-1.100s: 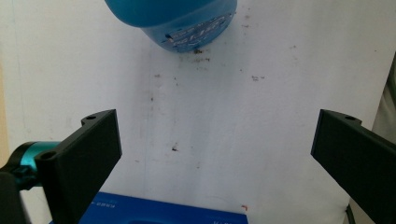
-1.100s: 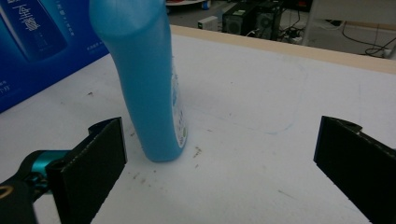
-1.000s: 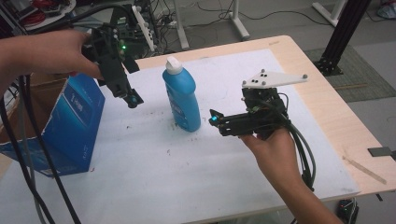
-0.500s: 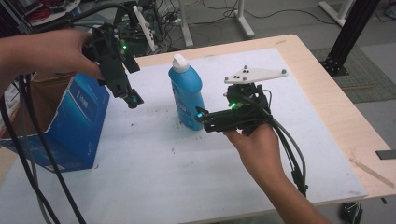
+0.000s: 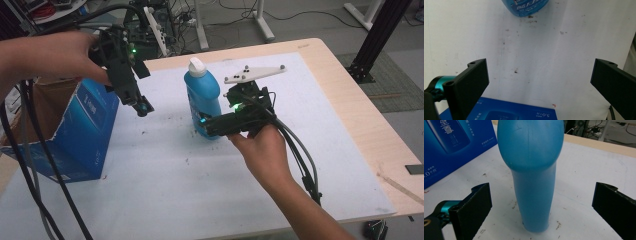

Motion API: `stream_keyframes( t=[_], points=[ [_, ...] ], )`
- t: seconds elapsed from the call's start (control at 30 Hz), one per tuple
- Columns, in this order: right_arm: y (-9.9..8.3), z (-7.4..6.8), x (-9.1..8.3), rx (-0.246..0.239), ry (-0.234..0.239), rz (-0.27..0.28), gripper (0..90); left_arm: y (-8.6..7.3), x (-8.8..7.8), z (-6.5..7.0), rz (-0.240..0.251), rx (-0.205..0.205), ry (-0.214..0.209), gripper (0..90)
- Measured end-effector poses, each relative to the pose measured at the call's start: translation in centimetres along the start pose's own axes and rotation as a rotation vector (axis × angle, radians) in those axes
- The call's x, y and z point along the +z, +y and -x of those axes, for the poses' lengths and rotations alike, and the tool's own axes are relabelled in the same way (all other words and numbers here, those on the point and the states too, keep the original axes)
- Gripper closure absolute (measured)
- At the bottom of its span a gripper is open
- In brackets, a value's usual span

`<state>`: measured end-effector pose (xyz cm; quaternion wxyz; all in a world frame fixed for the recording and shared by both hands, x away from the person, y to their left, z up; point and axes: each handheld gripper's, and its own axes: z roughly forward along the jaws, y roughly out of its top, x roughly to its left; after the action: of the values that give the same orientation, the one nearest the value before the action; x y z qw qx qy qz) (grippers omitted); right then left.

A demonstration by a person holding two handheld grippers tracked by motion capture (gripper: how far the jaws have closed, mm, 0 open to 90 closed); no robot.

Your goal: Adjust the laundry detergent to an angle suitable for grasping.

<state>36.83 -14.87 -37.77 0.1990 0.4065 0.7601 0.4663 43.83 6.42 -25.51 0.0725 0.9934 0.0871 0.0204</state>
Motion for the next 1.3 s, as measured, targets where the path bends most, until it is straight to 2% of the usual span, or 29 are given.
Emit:
stream_keyframes(
  t=[0.43, 0.67, 0.83, 0.93, 1.2, 1.23, 1.3],
  points=[
    [0.6, -0.3, 2.7, 0.006, 0.004, -0.042, 1.6, -0.5, 0.0, -0.3, -0.003, -0.006, -0.006, 1.7],
    [0.6, -0.6, 3.6, 0.006, -0.001, -0.029, 1.7, -0.8, 0.1, -0.4, 0.001, -0.015, -0.007, 1.7],
    [0.6, -0.5, 3.9, 0.025, -0.01, -0.02, 1.9, -1.0, 0.2, -0.4, 0.002, -0.017, -0.006, 1.6],
    [0.6, -0.5, 3.9, 0.018, -0.008, -0.011, 3.6, -1.0, 0.1, -0.4, 0.004, -0.018, -0.005, 1.7],
    [0.6, -0.5, 4.2, 0.039, -0.006, -0.004, 7.9, -1.0, 0.1, -0.4, 0.004, -0.017, -0.006, 1.7],
    [0.6, -0.5, 4.2, 0.039, 0.017, 0.004, 14.4, -1.0, 0.2, -0.4, 0.007, -0.017, -0.006, 1.7],
    [0.6, -0.6, 4.3, 0.044, 0.016, 0.003, 14.5, -1.0, 0.2, -0.4, 0.007, -0.018, -0.007, 1.7]
  ],
)
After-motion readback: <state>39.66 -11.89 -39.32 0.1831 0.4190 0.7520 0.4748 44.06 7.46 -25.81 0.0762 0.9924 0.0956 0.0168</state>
